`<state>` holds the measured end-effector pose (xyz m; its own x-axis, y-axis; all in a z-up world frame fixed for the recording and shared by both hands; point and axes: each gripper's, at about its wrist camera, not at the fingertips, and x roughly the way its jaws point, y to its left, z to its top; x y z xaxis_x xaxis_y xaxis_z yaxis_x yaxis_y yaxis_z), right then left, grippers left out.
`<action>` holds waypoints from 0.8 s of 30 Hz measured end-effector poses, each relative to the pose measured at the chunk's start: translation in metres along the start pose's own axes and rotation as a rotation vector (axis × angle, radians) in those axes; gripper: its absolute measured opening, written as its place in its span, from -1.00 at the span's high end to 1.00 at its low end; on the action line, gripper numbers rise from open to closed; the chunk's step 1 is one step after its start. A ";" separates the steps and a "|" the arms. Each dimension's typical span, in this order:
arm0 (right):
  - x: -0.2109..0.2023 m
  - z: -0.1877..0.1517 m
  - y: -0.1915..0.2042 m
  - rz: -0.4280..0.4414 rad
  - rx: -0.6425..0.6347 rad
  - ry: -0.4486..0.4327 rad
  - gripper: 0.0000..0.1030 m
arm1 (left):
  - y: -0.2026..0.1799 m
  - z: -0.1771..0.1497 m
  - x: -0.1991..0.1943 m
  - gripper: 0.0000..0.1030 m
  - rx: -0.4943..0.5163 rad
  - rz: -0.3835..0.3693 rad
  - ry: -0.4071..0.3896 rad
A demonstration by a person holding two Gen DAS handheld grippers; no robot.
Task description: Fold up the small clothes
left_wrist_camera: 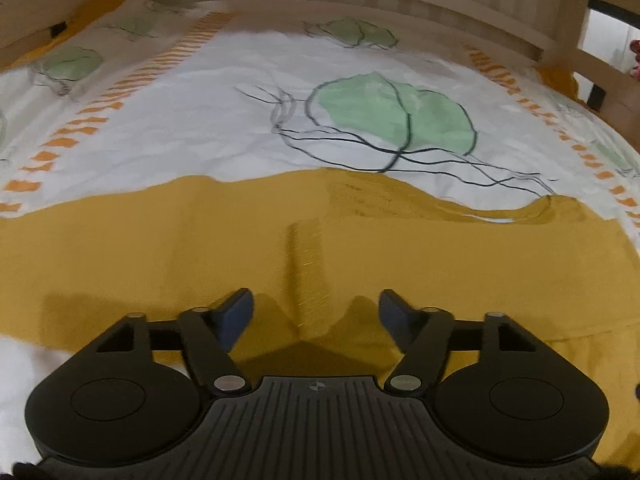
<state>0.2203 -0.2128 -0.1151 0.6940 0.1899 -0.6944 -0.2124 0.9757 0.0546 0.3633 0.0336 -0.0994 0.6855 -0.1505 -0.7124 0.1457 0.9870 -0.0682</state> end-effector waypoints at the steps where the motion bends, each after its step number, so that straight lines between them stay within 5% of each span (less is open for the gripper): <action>1: 0.000 0.000 -0.001 0.001 0.009 -0.001 -0.98 | 0.005 -0.002 -0.004 -0.36 -0.007 0.008 -0.007; 19: -0.002 0.015 0.020 -0.033 0.029 0.020 -0.99 | 0.209 -0.018 -0.077 -0.36 -0.362 0.158 -0.055; 24: 0.000 0.044 0.043 0.051 0.031 -0.004 -0.78 | 0.263 -0.021 -0.085 -0.36 -0.448 0.205 -0.071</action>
<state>0.2419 -0.1660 -0.0810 0.6857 0.2398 -0.6873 -0.2263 0.9676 0.1119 0.3287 0.3074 -0.0718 0.7170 0.0609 -0.6944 -0.3074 0.9217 -0.2367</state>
